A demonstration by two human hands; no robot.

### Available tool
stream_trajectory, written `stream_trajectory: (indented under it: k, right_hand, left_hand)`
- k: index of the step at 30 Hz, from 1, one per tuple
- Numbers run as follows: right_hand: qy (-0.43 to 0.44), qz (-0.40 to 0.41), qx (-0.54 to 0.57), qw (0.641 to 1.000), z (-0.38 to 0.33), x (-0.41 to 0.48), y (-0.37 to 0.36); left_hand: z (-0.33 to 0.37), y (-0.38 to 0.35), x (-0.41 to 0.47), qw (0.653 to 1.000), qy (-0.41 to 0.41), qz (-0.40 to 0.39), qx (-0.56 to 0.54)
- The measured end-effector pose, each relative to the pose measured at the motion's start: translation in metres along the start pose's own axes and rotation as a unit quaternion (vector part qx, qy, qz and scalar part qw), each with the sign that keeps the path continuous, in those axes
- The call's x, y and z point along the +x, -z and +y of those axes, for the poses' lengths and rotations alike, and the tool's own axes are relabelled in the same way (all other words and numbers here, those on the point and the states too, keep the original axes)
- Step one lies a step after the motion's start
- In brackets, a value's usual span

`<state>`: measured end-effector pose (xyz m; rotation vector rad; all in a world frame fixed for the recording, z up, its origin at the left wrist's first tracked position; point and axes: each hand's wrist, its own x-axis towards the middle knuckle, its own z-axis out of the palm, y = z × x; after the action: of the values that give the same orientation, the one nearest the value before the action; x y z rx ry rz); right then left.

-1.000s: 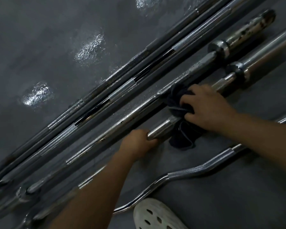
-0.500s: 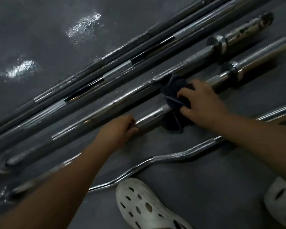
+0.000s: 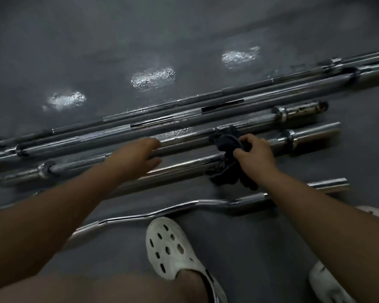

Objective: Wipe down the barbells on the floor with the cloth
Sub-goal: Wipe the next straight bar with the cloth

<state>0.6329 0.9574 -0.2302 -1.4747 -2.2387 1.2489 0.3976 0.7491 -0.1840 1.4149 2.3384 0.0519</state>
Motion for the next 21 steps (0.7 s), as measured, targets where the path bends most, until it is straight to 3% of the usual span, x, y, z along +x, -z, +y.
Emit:
stream_trajectory:
  k: [9, 16, 21]
  right_hand:
    - [0.007, 0.034, 0.032, 0.999, -0.016, -0.062, 0.012]
    - [0.019, 0.050, 0.044, 0.998, -0.038, -0.061, 0.047]
    - [0.030, 0.040, 0.056, 0.997, -0.034, -0.057, 0.053]
  left_hand:
    - [0.026, 0.012, -0.056, 0.998, -0.047, 0.043, 0.007]
    - [0.044, 0.014, -0.086, 0.992, 0.029, 0.060, -0.105]
    - [0.058, 0.032, -0.105, 0.987, 0.056, 0.088, -0.124]
